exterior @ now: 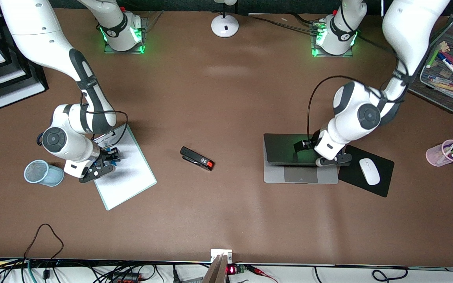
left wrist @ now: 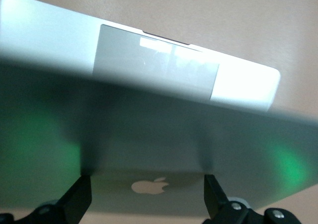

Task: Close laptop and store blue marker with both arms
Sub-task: 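Push the laptop lid shut with the left gripper while the right gripper grasps the marker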

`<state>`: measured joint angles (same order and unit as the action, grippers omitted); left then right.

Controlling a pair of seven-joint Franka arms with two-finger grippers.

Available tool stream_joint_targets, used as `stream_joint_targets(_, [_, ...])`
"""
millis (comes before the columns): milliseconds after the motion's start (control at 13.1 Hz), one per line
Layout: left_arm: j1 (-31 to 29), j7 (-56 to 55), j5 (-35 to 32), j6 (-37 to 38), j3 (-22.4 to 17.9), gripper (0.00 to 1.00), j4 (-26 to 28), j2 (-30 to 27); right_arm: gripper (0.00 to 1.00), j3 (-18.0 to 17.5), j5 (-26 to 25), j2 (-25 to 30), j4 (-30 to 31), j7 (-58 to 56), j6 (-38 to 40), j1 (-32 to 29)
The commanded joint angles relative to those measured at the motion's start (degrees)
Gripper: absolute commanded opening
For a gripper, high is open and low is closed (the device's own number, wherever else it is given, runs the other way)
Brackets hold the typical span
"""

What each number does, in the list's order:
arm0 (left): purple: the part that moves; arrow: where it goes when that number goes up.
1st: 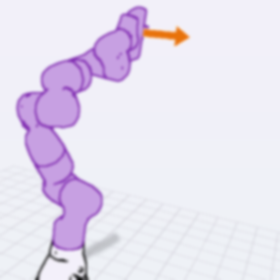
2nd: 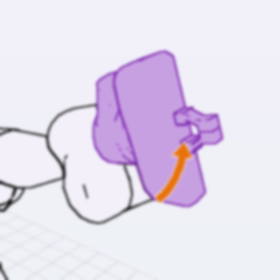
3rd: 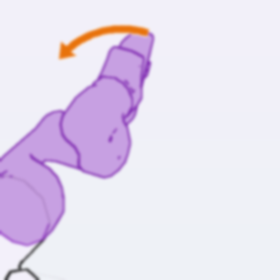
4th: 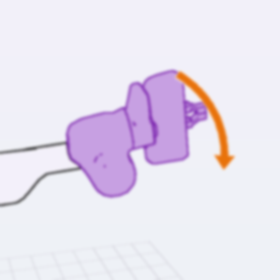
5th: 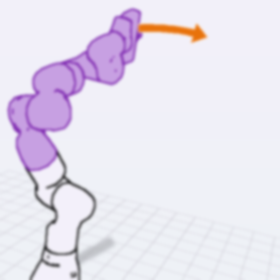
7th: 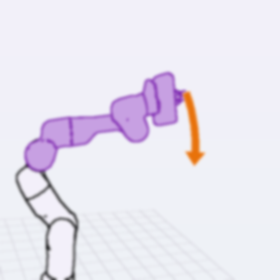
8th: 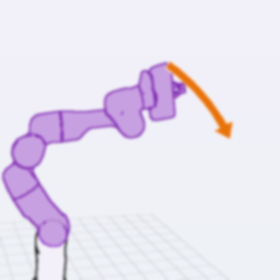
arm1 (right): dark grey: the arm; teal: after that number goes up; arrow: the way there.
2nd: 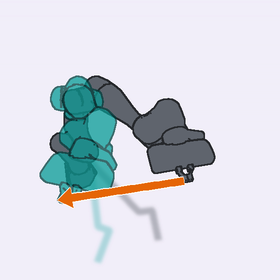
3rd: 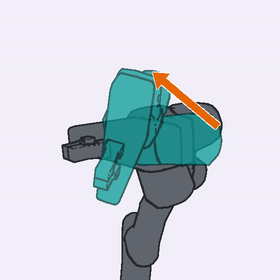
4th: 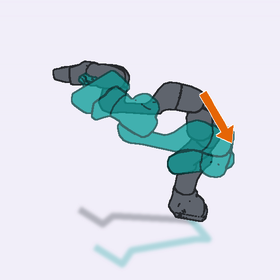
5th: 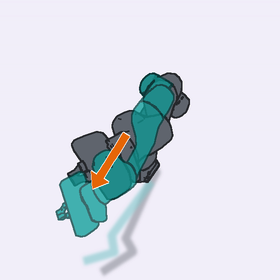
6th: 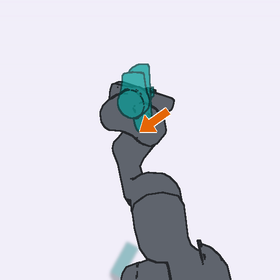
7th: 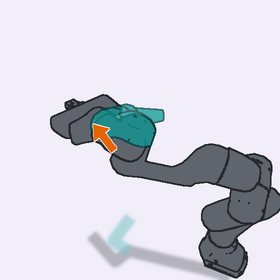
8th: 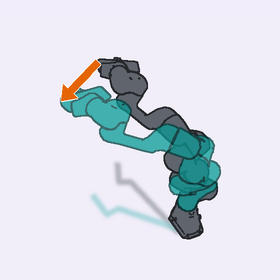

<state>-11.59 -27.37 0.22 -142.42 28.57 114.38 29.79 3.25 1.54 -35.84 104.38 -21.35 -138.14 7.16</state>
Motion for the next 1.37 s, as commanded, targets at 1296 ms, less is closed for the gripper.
stream_joint_targets(1296, [-2.21, -0.05, -0.93, 18.22, -0.8, 1.0, -11.46, -2.1, 0.41, -0.17, 1.1, -1.17, -1.81, -0.36, -0.12, 0.05])
